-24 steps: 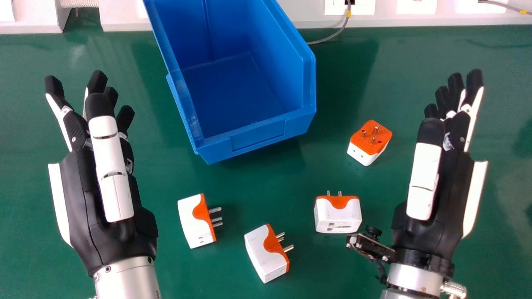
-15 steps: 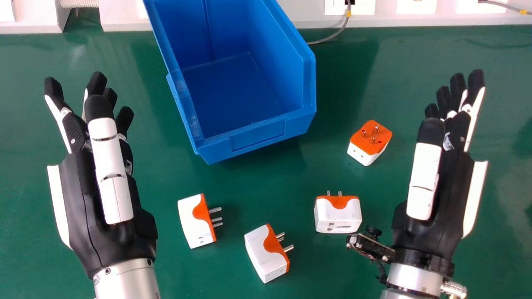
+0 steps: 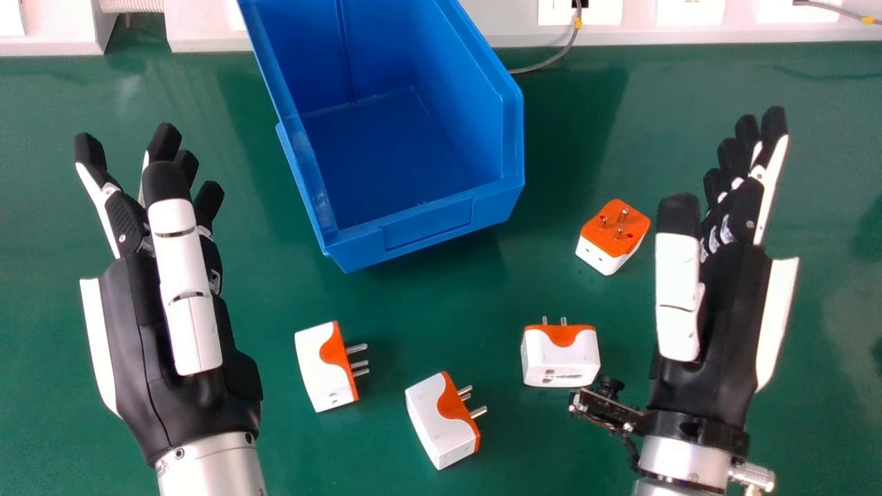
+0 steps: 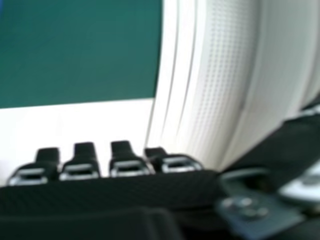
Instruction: Pick all objects and put in blue box
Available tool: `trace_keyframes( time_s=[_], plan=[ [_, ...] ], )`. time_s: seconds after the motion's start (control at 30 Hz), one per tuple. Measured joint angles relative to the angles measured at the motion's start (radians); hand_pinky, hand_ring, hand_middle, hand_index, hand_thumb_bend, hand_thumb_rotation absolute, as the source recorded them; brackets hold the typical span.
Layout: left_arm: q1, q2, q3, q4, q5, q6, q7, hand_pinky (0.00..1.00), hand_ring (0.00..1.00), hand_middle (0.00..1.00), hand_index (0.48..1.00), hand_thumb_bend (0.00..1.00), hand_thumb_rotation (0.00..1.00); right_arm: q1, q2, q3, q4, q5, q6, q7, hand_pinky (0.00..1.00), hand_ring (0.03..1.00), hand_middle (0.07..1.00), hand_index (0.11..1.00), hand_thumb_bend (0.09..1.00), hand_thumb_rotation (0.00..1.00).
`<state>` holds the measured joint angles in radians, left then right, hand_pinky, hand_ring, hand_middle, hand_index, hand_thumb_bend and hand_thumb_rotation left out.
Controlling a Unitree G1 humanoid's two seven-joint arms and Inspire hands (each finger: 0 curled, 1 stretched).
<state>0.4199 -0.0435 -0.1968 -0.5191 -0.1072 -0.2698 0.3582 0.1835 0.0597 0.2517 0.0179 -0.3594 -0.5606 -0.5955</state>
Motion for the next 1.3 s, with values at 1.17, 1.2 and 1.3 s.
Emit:
trace_keyframes(
  time_s=[1.17, 1.2, 1.3],
  plan=[
    [0.0, 0.0, -0.003, 0.0, 0.0, 0.002, -0.006, 0.92, 0.95, 0.94, 0.924, 0.59, 0.81, -0.13, -0.357, -0.043, 0.379, -0.229, 0.167, 0.275, 0.82, 0.943, 0.935, 0.949, 0.984, 0.39],
    [0.0, 0.0, -0.002, 0.0, 0.0, 0.002, -0.005, 0.92, 0.95, 0.94, 0.922, 0.59, 0.81, -0.137, -0.353, -0.042, 0.398, -0.224, 0.148, 0.269, 0.81, 0.931, 0.926, 0.937, 0.971, 0.37],
    [-0.01, 0.0, 0.0, 0.001, 0.0, 0.003, -0.004, 0.92, 0.95, 0.94, 0.921, 0.59, 0.81, -0.202, -0.318, -0.04, 0.565, -0.199, 0.045, 0.176, 0.61, 0.718, 0.802, 0.757, 0.816, 0.1]
  ],
)
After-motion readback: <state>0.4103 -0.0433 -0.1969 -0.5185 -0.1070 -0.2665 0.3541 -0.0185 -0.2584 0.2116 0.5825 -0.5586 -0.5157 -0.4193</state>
